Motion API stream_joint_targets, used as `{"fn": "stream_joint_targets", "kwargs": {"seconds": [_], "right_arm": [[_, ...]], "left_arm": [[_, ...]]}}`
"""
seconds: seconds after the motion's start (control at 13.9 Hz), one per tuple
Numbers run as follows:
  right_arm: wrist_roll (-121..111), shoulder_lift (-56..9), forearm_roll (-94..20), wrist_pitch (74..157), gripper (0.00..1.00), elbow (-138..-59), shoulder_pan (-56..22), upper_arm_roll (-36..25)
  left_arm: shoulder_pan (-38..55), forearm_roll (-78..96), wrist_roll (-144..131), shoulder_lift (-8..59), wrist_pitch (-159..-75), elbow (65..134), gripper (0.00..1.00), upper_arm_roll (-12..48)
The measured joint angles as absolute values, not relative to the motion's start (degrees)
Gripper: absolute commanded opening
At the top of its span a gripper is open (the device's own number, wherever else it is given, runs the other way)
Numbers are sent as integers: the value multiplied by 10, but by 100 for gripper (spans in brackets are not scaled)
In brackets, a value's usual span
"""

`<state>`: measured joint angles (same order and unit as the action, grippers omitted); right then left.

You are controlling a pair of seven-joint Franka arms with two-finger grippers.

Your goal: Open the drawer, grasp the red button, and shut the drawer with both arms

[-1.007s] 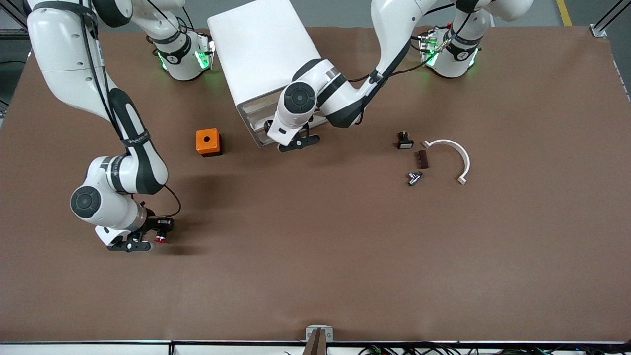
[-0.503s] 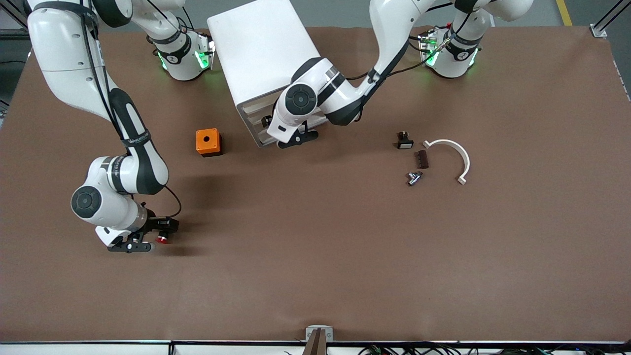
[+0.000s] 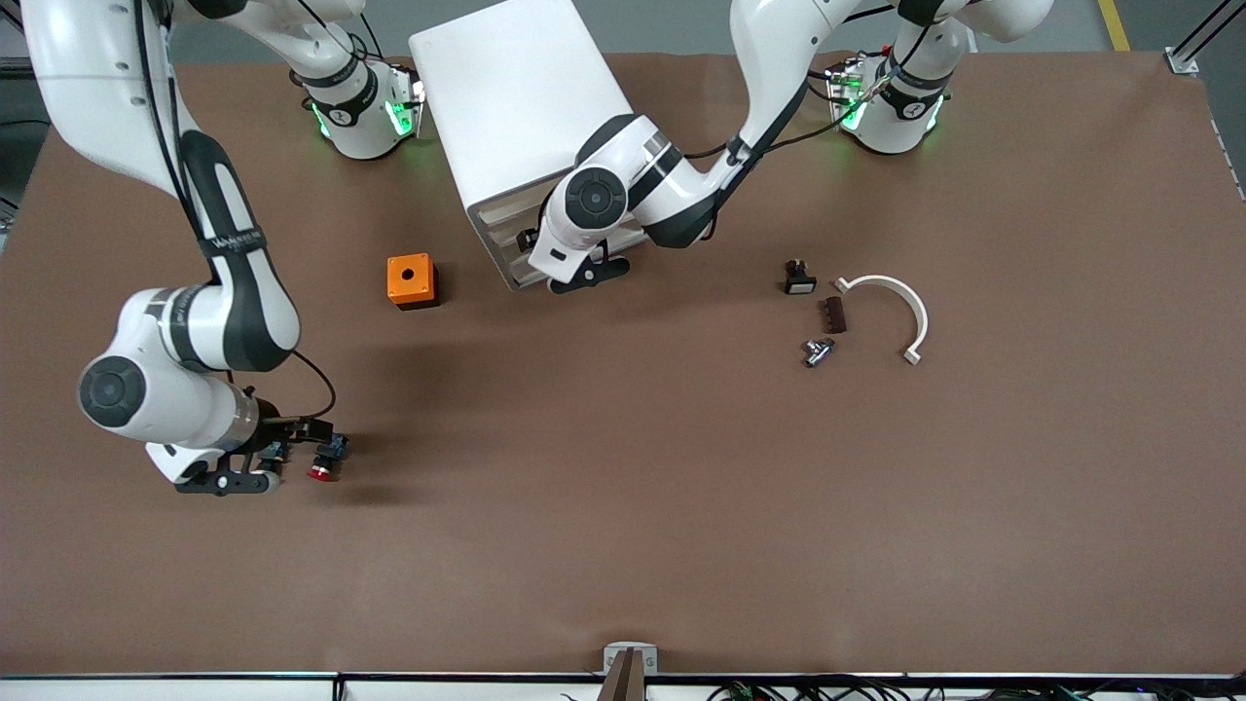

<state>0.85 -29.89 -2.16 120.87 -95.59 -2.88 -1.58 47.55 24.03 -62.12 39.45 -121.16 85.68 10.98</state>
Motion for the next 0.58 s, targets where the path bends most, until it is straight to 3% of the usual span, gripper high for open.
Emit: {"fn": "stream_joint_targets", "kwargs": {"seconds": [0.58], "right_arm": [[9,-199,-21,1092,100,-955,-28,-17]], "left_arm": [[423,244,-621,373,-1216,852,100,106]]}}
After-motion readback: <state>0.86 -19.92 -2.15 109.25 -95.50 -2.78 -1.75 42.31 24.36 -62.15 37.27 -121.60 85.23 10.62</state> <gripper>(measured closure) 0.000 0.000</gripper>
